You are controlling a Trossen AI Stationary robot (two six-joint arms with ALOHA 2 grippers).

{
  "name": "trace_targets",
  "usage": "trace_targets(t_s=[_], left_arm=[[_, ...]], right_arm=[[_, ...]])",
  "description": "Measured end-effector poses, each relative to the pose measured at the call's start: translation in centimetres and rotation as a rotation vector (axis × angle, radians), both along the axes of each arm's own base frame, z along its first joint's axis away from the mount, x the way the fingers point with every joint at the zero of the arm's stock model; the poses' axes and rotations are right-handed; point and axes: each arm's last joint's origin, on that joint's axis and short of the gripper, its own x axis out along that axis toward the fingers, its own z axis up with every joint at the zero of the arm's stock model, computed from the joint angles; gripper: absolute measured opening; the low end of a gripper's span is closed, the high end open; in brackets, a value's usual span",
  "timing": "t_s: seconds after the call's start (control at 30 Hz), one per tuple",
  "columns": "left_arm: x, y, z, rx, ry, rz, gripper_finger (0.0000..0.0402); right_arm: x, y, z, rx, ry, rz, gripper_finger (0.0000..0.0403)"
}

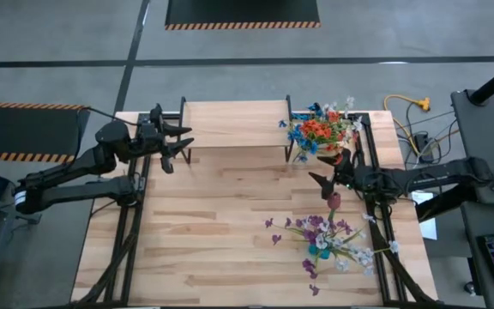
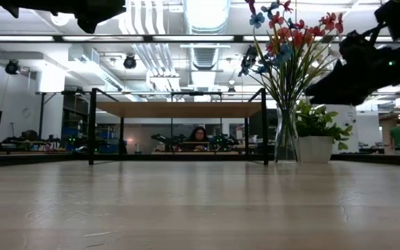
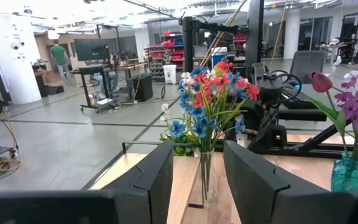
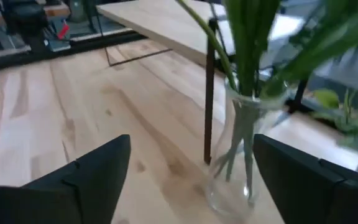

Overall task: Pick and place flowers into a vace then onto a shelf
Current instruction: Put the transparent flower vase on the shelf

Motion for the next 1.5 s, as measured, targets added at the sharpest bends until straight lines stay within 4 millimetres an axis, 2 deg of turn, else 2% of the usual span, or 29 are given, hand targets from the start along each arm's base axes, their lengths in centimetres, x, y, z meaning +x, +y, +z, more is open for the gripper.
trace_targets(t_s=[0.13,0.4,0.57,0.87,1.5], left_arm=[[0.0,0.0,0.0,0.000,0.001,0.000,0.0127],[0.0,0.0,-0.1,-0.003,0.006,0.000,0.0127],[0.0,0.0,-0.1,-0.003,0.006,-0.001,0.0127],[0.0,0.0,-0.1,-0.003,0.007,0.000,0.0127],[0.0,0.0,-0.1,0.012,0.012,0.001,0.0127]], right_arm=[[0.5,0.0,-0.3,-0.079,0.068,0.002,0.0338],[1.6,-0.4,-0.9,-0.133,0.119,-0.061,0.0328],[2.2,-1.0,-1.0,-0.129,0.106,-0.103,0.0330],[2.7,-2.1,-1.2,-0.128,0.094,-0.162,0.0365],[4.0,-4.1,-2.2,-0.146,0.076,-0.199,0.0366]])
